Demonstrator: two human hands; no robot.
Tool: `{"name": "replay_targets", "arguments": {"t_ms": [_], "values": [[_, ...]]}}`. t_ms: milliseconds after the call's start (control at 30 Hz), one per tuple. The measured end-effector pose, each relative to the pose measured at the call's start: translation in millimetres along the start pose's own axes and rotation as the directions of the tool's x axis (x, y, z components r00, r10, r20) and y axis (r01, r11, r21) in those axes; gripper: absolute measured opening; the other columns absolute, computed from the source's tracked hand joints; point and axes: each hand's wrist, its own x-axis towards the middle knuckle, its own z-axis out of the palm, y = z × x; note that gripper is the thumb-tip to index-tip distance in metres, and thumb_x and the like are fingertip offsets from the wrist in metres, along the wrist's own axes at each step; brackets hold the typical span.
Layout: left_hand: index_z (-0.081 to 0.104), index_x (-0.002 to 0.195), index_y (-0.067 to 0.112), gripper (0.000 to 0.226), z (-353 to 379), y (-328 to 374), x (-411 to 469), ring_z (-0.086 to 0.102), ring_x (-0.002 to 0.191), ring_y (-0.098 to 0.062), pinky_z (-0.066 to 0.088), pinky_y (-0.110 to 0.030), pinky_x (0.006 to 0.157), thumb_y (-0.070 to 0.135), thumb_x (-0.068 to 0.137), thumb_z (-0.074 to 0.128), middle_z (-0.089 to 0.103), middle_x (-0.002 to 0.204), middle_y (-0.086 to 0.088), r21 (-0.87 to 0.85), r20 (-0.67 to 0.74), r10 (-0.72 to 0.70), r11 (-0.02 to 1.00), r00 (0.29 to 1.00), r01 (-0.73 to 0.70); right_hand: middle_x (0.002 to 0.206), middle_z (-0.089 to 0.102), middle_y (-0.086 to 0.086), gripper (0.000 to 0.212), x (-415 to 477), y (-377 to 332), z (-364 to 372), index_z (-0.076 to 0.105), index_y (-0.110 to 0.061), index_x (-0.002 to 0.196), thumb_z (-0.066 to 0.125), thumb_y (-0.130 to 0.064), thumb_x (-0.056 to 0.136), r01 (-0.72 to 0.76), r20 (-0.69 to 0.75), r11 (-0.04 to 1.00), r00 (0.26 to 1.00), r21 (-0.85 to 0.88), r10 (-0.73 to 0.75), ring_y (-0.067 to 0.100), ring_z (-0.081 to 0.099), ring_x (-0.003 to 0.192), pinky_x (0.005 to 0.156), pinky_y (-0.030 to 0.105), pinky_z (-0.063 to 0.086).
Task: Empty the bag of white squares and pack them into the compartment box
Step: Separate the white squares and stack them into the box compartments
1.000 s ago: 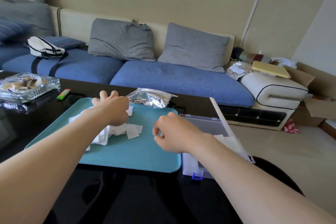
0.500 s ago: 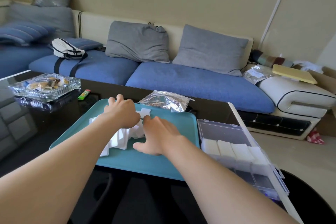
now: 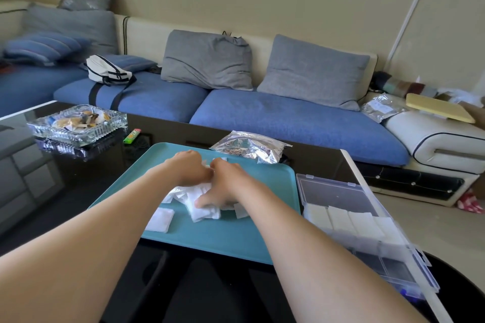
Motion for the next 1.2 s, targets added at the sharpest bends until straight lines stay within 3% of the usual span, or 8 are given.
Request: {"name": "replay_targets", "arguments": {"t_ms": [133,267,400,500,633,767,1033,1200], "values": [[0.043,0.068,0.012,0.051,-2.4,11.6,-1.1,0.043,0.067,-0.029,0.033,-0.033,0.061,0.059,0.077,0.061,0.045,0.071,-0.007,-0.224,-0.104,0.034,0.973,0.994,-0.056,0.121,0.059,0.0,0.076,-8.4,16.9,-14.9,0.045,-0.025,0.139,0.081,-0.035,0.073,-0.021,0.014,0.999,1.0,0.032,0.021,0.022,0.066,0.096,0.078,0.038,0.06],[0.062,0.08,0.022,0.03,-5.1,27.3,-10.7,0.052,0.095,-0.03,0.039,-0.048,0.094,0.049,0.09,0.055,0.061,0.093,0.002,-0.177,-0.205,0.028,0.982,0.978,-0.065,0.114,0.065,-0.001,0.096,-15.4,33.0,-25.1,0.039,-0.036,0.147,0.076,-0.045,0.059,0.004,-0.036,0.998,0.999,0.067,-0.002,0.018,0.069,0.086,0.066,0.038,0.063],[0.073,0.091,0.022,0.028,-1.4,39.6,-12.3,0.059,0.098,-0.032,0.038,-0.041,0.079,0.036,0.093,0.049,0.069,0.093,0.0,-0.221,-0.299,0.094,0.961,0.95,-0.165,0.106,0.069,-0.004,0.075,-26.4,52.7,-34.2,0.05,-0.027,0.134,0.087,-0.041,0.07,0.066,-0.052,0.994,0.997,0.09,-0.062,0.016,0.071,0.087,0.071,0.042,0.066],[0.071,0.091,0.014,0.035,1.1,44.7,-12.0,0.054,0.081,-0.031,0.043,-0.041,0.073,0.039,0.092,0.047,0.071,0.096,-0.009,-0.234,-0.289,0.195,0.935,0.937,-0.267,0.118,0.064,0.0,0.073,-37.9,69.9,-39.3,0.043,-0.028,0.14,0.084,-0.048,0.083,-0.014,-0.003,0.963,1.0,0.271,0.016,0.019,0.073,0.089,0.064,0.034,0.065],[0.075,0.1,0.007,0.031,3.1,50.8,-16.8,0.061,0.094,-0.029,0.055,-0.044,0.089,0.029,0.102,0.054,0.072,0.103,-0.014,-0.161,-0.236,0.34,0.91,0.911,-0.381,0.104,0.067,0.01,0.024,-44.2,86.7,-45.0,0.064,-0.021,0.114,0.052,-0.041,0.108,-0.015,-0.123,0.959,0.991,0.283,0.052,0.029,0.077,0.066,0.06,0.039,0.065],[0.077,0.107,0.022,0.02,6.5,49.8,-18.2,0.062,0.105,-0.02,0.051,-0.032,0.093,0.028,0.102,0.058,0.072,0.109,0.004,-0.112,-0.157,0.411,0.896,0.898,-0.43,0.085,0.074,0.013,0.027,-50.5,99.9,-52.2,0.076,-0.014,0.097,0.055,-0.027,0.107,0.043,-0.229,0.987,0.973,0.154,-0.006,0.027,0.075,0.062,0.07,0.047,0.064],[0.07,0.102,0.024,0.027,8.4,44.5,-18.6,0.044,0.105,-0.013,0.038,-0.028,0.081,0.044,0.088,0.081,0.062,0.103,0.011,0.033,-0.131,0.484,0.874,0.865,-0.484,0.084,0.075,0.016,0.023,-52.7,119.0,-57.0,0.075,-0.008,0.084,0.062,-0.024,0.095,0.024,-0.303,0.976,0.952,0.217,0.044,0.031,0.072,0.074,0.069,0.048,0.064],[0.069,0.1,0.03,0.013,8.5,44.3,-15.5,0.045,0.107,-0.014,0.043,-0.032,0.085,0.038,0.093,0.076,0.063,0.101,0.014,0.081,-0.171,0.5,0.866,0.849,-0.494,0.073,0.066,0.003,0.025,-57.1,120.8,-56.0,0.071,-0.018,0.077,0.061,-0.025,0.099,-0.002,-0.259,0.984,0.965,0.177,0.048,0.019,0.052,0.067,0.061,0.032,0.039]]}}
